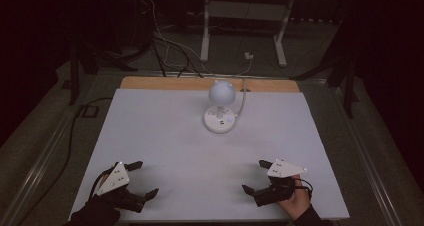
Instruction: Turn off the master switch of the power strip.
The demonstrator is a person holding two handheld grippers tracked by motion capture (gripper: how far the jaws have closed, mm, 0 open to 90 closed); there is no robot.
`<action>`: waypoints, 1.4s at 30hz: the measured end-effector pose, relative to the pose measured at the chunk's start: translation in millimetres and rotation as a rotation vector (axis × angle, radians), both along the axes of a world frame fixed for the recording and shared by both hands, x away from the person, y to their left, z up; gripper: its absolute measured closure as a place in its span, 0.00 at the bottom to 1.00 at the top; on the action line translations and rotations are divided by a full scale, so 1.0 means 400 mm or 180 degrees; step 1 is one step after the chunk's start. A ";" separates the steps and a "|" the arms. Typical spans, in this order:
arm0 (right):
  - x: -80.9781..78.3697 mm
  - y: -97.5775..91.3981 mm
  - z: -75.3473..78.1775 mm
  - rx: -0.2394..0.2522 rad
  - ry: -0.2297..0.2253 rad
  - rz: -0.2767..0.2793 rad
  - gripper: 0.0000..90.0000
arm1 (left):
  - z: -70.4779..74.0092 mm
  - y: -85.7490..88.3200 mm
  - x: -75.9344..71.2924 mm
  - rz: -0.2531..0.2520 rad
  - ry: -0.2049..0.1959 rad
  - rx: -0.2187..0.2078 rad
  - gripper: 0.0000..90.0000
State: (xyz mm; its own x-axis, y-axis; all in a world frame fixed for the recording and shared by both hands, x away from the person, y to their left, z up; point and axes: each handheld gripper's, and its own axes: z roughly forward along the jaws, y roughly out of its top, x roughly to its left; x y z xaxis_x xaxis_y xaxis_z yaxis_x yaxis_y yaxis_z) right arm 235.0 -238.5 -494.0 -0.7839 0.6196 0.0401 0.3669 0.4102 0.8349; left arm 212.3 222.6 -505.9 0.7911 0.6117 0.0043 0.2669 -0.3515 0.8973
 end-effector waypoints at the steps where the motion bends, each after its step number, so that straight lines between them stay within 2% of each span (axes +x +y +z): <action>1: 0.000 0.005 0.004 0.0000 0.0016 0.0005 0.00 | 0.000 0.000 0.000 -0.0001 -0.0003 -0.0005 0.00; 7: 0.004 0.016 0.019 0.0034 0.0076 0.0039 0.00 | 0.000 -0.001 0.000 -0.0008 -0.0001 -0.0005 0.00; 16: 0.021 0.021 0.059 0.0124 0.0057 -0.0012 0.00 | 0.000 -0.001 0.000 -0.0020 0.0002 -0.0010 0.00; 20: 0.038 0.023 0.077 0.0188 0.0056 -0.0044 0.00 | 0.000 -0.002 -0.001 -0.0027 -0.0002 -0.0006 0.00; 24: 0.061 0.033 0.101 0.0181 -0.0019 -0.0045 0.00 | 0.000 -0.002 -0.001 -0.0026 -0.0004 -0.0014 0.00; 40: 0.139 0.067 0.150 0.0191 -0.0121 -0.0015 0.00 | -0.001 -0.007 -0.002 -0.0068 0.0009 -0.0004 0.00; 42: 0.150 0.069 0.156 0.0235 -0.0103 -0.0009 0.00 | -0.001 -0.008 -0.002 -0.0072 0.0000 0.0010 0.00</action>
State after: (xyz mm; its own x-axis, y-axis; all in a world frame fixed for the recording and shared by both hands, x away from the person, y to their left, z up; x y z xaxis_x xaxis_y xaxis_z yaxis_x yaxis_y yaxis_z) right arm 295.1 -210.9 -431.7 -0.7838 0.6181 0.0604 0.3402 0.3460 0.8744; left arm 211.4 219.6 -506.4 0.8046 0.5938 0.0061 0.2589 -0.3601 0.8963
